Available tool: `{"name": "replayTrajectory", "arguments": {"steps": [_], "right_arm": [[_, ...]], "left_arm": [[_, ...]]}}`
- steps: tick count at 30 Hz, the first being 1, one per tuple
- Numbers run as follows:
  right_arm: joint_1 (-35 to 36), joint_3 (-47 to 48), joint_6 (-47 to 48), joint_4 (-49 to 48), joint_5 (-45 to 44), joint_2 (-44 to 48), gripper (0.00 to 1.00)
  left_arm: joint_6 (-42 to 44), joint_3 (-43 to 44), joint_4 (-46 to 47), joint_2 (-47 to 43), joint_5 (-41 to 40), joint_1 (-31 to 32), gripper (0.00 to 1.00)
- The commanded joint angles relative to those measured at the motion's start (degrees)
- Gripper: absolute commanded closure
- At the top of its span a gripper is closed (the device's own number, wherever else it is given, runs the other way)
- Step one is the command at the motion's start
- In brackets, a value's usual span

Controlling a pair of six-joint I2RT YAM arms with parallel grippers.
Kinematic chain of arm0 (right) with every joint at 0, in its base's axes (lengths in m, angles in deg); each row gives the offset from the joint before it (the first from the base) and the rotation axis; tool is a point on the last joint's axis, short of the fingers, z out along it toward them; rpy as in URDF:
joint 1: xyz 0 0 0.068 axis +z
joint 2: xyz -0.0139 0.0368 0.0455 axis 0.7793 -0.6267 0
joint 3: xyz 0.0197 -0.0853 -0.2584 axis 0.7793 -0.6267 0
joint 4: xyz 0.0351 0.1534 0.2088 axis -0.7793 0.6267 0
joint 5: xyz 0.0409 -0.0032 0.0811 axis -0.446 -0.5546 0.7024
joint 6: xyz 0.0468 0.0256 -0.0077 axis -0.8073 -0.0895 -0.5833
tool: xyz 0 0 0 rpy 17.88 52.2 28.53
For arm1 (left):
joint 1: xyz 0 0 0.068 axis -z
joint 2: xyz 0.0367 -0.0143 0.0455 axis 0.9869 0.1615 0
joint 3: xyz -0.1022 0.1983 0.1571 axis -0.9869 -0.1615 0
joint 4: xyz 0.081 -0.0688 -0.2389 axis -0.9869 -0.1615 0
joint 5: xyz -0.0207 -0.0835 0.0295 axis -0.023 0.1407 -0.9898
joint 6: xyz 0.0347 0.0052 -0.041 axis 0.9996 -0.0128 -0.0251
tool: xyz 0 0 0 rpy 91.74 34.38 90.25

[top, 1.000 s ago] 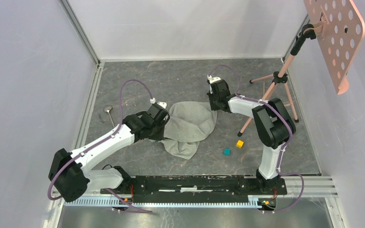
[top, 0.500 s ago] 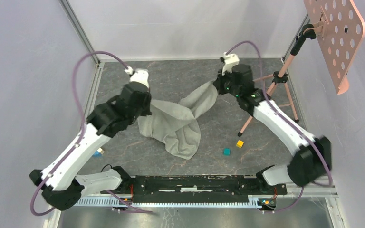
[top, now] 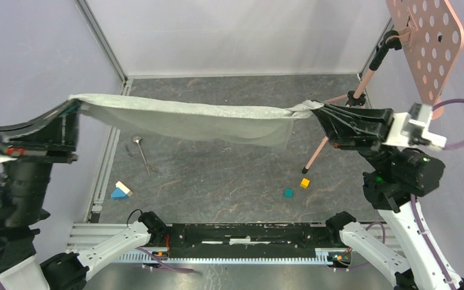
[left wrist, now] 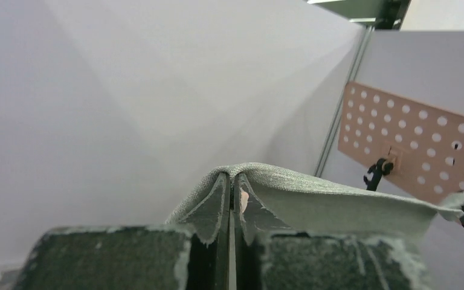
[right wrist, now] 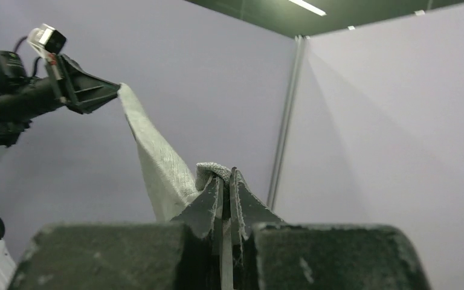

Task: Fold the napkin into a case and place the utensils inside
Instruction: Pick up the crumpled napkin from the center of the board, then flatten out the crumpled napkin at the center of the board.

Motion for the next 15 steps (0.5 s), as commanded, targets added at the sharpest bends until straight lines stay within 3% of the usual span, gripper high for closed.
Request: {"name": "replayTrajectory", "arguments": {"steps": [1,6,10,12,15], "right_arm": [[-0.10,-1.85,-7.13,-11.56,6.35,-0.15,0.99],[-0.10,-4.91,-4.58,-10.71,-1.63,-2.87,0.99],[-0.16,-8.37,-2.54,-6.39,-16.51,-8.74,0.99],[-0.13,-10.22,-1.19,-5.80,-24.23,-14.44,0.99],[-0.17,-8.78,0.06,-2.38,-37.19,-25.27,0.99]], "left_arm": [[7.48,-1.26,5.14,2.25,1.35,0.04,0.98],[13.12,-8.06,9.66,7.08,-14.78,0.04,0.98],[16.38,-11.20,13.31,18.28,-33.40,-0.19,0.98],[16.79,-12.08,15.36,24.34,-35.89,-2.21,0.98],[11.10,-13.77,17.11,33.95,-30.64,-11.22,0.98]]}}
